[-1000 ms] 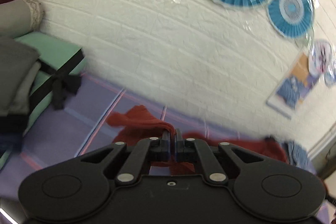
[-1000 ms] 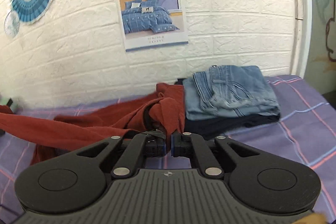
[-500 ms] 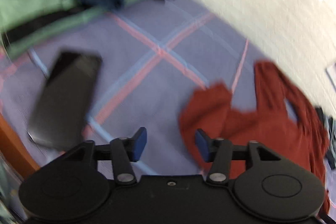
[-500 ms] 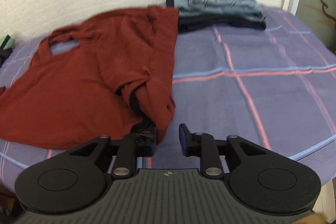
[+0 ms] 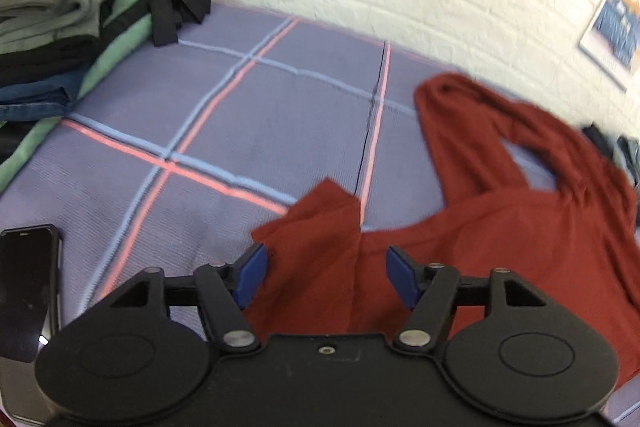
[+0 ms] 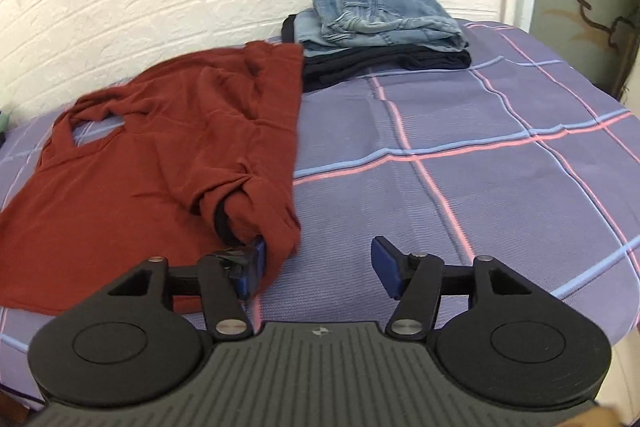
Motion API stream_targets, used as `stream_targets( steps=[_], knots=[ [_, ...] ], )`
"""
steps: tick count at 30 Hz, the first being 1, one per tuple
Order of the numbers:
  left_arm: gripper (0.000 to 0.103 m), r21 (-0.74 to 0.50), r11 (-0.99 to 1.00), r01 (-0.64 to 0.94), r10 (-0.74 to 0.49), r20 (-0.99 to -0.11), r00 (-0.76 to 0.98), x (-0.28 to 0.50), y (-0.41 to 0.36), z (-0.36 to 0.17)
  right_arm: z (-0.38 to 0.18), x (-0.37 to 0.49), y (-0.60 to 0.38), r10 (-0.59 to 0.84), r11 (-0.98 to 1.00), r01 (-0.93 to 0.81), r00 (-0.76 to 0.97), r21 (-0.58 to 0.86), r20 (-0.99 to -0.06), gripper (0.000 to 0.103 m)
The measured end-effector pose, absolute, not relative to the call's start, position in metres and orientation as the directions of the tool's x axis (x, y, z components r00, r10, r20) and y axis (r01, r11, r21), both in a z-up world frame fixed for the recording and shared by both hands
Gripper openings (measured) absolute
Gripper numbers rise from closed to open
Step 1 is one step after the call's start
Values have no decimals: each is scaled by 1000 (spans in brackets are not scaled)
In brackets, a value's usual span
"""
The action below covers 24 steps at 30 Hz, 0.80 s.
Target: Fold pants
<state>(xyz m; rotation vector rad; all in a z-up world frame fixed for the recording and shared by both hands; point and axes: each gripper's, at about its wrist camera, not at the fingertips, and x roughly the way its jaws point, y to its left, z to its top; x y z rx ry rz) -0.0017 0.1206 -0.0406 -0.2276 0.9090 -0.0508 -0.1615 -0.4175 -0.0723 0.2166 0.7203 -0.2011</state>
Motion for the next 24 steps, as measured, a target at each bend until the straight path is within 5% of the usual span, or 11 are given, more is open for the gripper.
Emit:
stream_targets(
  steps=[3, 14, 24],
  knots=[
    [90, -201, 978, -49, -134, -793, 594, -7, 126, -46, -74, -161, -418, -88, 959, 247, 731, 142, -676, 96],
    [103, -88, 876, -475, 270, -726, 632, -95, 211, -6, -57, -168, -409, 50, 971, 112, 766, 210, -640, 97],
    [103, -115, 923, -368, 158, -757, 634, -74, 189, -22, -55, -149, -428, -55, 966, 202, 770, 161, -636, 89]
  ],
)
